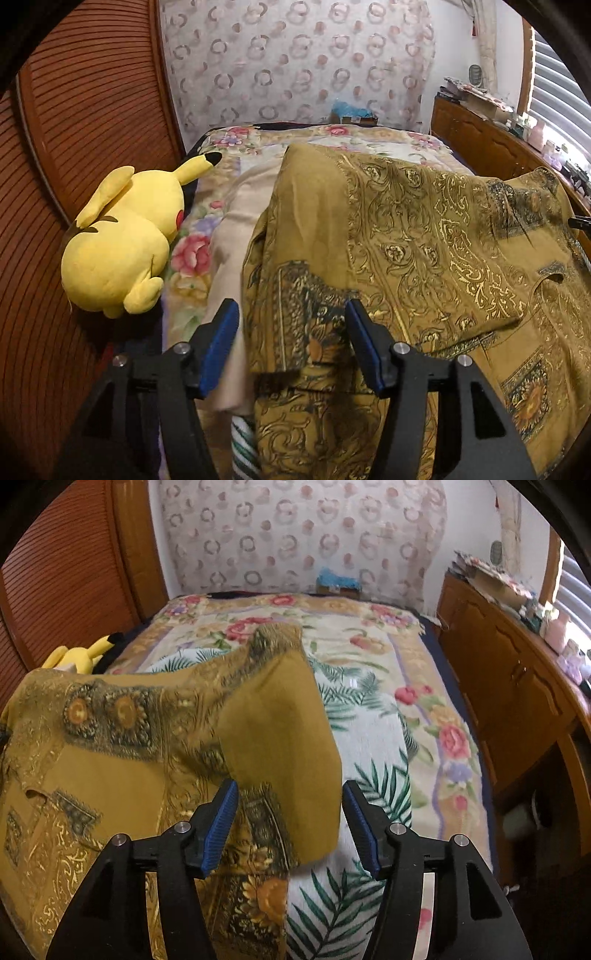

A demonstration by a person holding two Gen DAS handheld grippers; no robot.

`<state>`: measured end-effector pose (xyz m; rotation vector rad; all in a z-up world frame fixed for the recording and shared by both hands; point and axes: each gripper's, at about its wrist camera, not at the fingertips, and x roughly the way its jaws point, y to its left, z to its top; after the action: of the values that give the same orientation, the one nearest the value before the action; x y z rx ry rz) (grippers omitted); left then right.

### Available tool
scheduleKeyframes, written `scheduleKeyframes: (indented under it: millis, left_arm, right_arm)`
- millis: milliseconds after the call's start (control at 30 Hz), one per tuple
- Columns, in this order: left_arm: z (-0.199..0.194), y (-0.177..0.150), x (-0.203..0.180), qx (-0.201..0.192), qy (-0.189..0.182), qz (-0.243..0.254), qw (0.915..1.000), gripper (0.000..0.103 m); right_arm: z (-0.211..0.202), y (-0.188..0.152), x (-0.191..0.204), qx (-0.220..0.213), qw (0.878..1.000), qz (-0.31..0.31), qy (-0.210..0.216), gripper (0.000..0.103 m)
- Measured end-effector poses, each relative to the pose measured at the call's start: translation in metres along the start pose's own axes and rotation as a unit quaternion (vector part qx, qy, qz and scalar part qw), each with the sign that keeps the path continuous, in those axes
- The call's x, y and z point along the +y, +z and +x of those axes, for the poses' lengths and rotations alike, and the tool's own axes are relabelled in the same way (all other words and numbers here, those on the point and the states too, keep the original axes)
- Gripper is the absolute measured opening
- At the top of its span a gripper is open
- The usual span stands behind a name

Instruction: Fold small clothes

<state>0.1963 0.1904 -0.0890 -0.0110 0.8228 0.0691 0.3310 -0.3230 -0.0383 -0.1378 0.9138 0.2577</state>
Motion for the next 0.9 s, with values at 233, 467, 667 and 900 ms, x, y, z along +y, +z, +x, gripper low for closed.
scheduleKeyframes:
  millis: [233,467,667,900]
  left_arm:
    - [0.001,-0.002,0.000,0.002,0.004,0.003,1.0000,0.059]
    - [-0.005,-0.004,0.001,-0.014,-0.008,0.004,0.9999,0.052]
    - [-0.014,-0.007,0.000,-0.025,-0.032,0.001,0.9992,0.046]
    - [-0.009,-0.008,-0.003,-0.019,-0.023,0.014,0.9995,0.007]
  right_arm:
    - [0.004,-0.009,0.013,0.012,0.999,-0.028,0.022,0.006]
    - [-0.043,0.005,0.035,-0.041,0.995,-0.034,0.082,0.002]
    - [-0.081,0.014,0.049,-0.082,0.992,-0.033,0.090,0.001]
    - [-0.088,0.007,0.054,-0.084,0.992,-0.034,0.089,0.000]
